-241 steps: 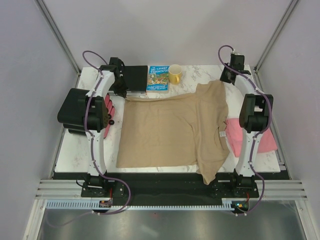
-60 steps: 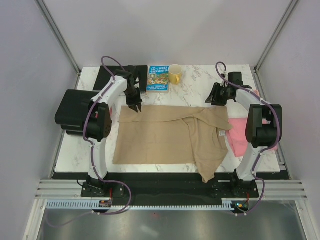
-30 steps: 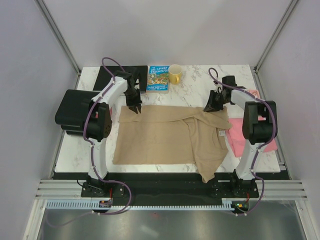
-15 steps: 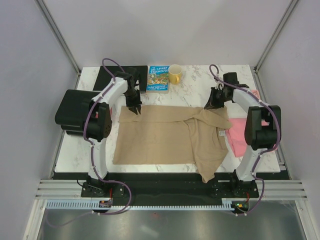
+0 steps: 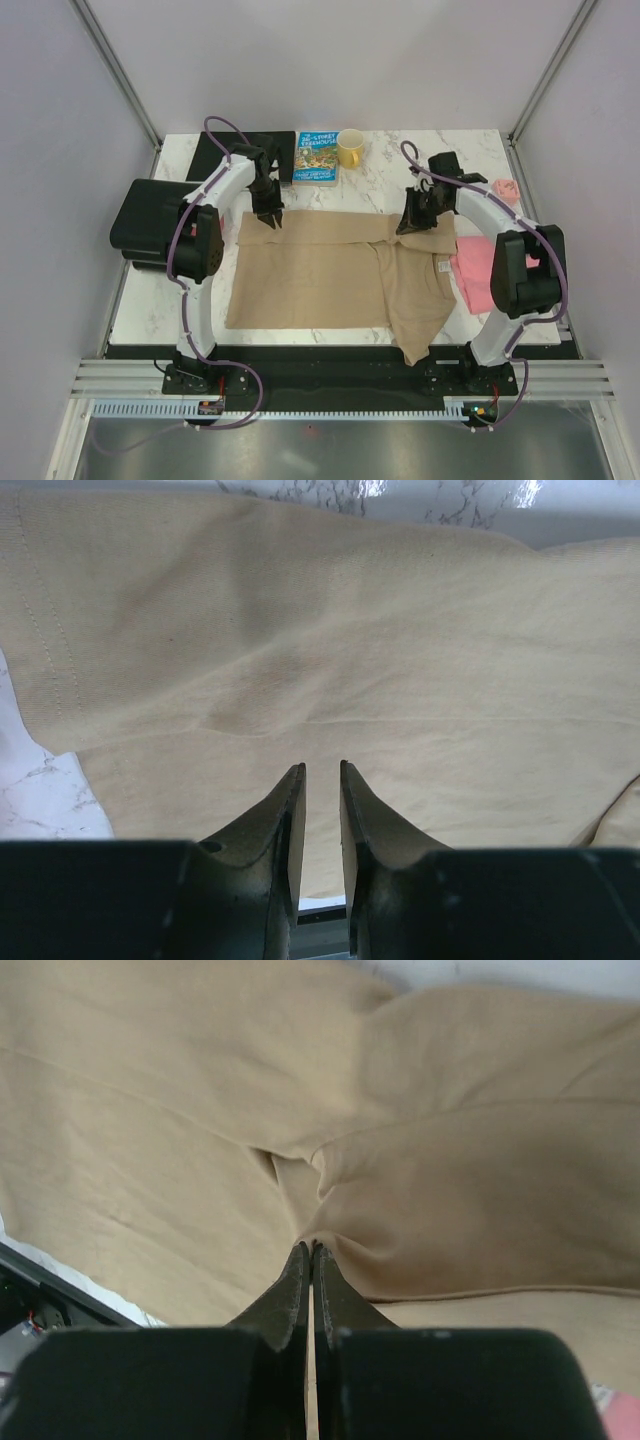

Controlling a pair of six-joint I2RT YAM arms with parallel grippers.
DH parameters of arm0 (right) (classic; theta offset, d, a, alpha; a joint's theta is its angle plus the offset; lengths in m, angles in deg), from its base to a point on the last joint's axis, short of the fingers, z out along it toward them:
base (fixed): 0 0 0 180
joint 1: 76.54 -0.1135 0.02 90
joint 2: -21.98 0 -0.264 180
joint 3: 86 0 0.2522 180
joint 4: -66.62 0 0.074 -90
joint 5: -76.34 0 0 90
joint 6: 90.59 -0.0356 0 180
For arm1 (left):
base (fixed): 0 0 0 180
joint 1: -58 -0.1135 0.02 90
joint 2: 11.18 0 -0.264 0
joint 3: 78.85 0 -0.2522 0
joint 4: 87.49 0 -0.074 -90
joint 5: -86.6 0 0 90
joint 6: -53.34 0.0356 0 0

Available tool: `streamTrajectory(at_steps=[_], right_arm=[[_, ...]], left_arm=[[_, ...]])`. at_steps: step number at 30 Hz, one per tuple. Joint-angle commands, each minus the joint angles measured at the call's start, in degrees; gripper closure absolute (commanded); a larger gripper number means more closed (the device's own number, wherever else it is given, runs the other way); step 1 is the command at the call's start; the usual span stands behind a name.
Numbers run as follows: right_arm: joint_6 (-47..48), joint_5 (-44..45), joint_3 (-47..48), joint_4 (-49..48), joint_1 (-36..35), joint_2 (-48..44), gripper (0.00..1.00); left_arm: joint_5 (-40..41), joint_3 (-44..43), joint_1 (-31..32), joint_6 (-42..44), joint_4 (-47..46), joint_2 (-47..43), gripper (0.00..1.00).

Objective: Fold and stack the t-shirts

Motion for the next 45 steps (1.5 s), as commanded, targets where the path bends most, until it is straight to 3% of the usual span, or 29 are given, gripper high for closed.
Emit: streamTrajectory(at_steps=[1,2,3,4,14,20,26,32,45], right_arm=[[-1.66,0.45,-3.73,3.04,-1.79,-4.06,1.00],[-2.01,0.80,-4.52,3.48,-2.05,-4.50,0.98],[-2.18,0.72,-6.01,3.75,-2.23,-4.94,0.85],[-2.36,0.72,-6.81,4.27,-2.40,-5.99,0.81],[-3.86,6.69,-8.85,9.19,-2.67,-13.12,0.66],[-3.42,14.50,-3.66,7.63,-2.67,-14.26,0.64],[-1.74,16.97,1.70,5.42,-2.58,-1.19,0.66],[-2.01,20.13,2.32,2.78,-2.58,5.67,0.69],[-2.10,27.52,-5.32,7.26,-1.53,-0.20,0.70]], left_arm=[[-0.57,-1.60,0.10,0.62,-1.04,-0.20,0.73],[-0.48,-1.60,0.10,0.70,-1.04,-0.29,0.73],[-0.57,-1.68,0.01,0.70,-0.96,-0.37,0.73],[-0.48,-1.60,0.10,0.70,-0.96,-0.46,0.73],[-0.83,-1.42,0.10,0.79,-1.04,-0.81,0.73],[-0.66,-1.33,0.01,1.23,-0.96,-1.16,0.74],[-0.49,-1.25,0.10,2.11,-0.69,-1.69,0.74],[0.22,1.04,-0.08,2.72,-0.78,-2.92,0.74],[-0.04,1.75,-0.69,3.60,-1.57,-2.57,0.74]])
